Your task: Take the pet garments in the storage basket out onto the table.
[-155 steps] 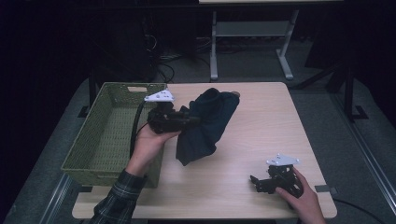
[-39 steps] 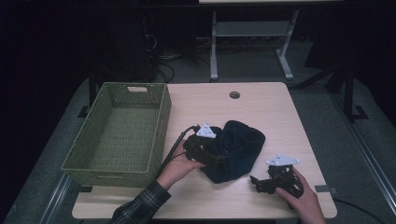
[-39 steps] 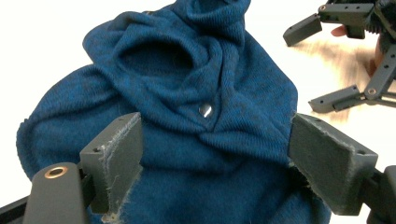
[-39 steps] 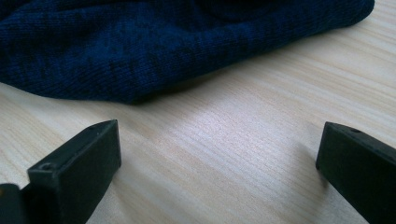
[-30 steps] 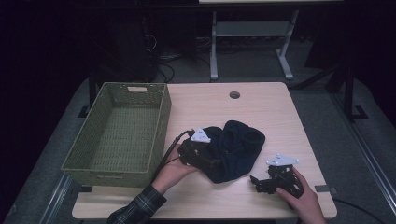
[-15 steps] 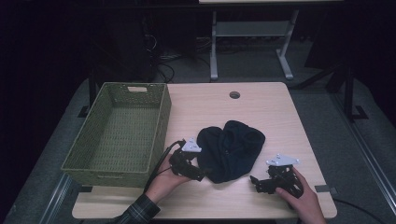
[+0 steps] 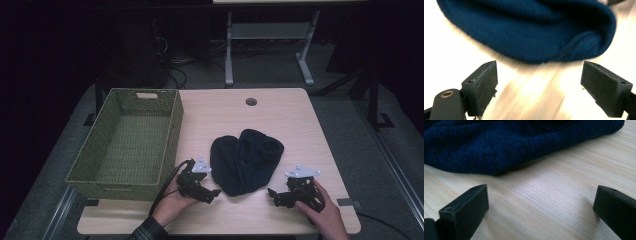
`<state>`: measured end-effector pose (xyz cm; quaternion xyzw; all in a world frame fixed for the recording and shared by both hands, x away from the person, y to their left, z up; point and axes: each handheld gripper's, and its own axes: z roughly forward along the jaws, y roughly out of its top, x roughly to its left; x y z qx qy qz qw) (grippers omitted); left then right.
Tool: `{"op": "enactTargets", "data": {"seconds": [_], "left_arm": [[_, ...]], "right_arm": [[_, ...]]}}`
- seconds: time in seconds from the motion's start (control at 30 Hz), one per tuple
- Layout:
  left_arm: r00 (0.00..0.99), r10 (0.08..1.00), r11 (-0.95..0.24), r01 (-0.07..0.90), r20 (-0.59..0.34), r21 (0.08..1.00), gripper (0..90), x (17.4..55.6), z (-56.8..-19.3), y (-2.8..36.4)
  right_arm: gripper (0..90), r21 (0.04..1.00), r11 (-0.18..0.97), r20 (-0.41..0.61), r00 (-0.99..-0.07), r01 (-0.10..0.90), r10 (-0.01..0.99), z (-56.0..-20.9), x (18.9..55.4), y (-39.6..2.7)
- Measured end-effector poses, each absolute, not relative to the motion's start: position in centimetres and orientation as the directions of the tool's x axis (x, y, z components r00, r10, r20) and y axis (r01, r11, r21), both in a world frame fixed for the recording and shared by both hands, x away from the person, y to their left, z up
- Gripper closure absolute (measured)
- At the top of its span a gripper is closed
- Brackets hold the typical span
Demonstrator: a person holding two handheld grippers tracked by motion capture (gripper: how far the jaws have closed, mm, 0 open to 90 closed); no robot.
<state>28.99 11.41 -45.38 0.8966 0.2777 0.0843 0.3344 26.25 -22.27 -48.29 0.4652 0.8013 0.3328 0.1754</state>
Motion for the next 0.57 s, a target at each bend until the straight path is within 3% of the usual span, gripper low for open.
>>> {"op": "enactTargets", "data": {"seconds": [0.3,0.57], "left_arm": [[0.834,0.552,-0.657,0.445,-0.013,0.609,13.4,28.8,-46.5,11.4],[0.838,0.546,-0.637,0.415,0.0,0.649,12.6,28.7,-47.0,11.7]], "right_arm": [[0.0,0.696,0.346,0.029,-0.506,0.629,0.862,-48.3,26.3,-22.3],[0.0,0.697,0.346,0.029,-0.506,0.629,0.862,-48.3,26.3,-22.3]]}}
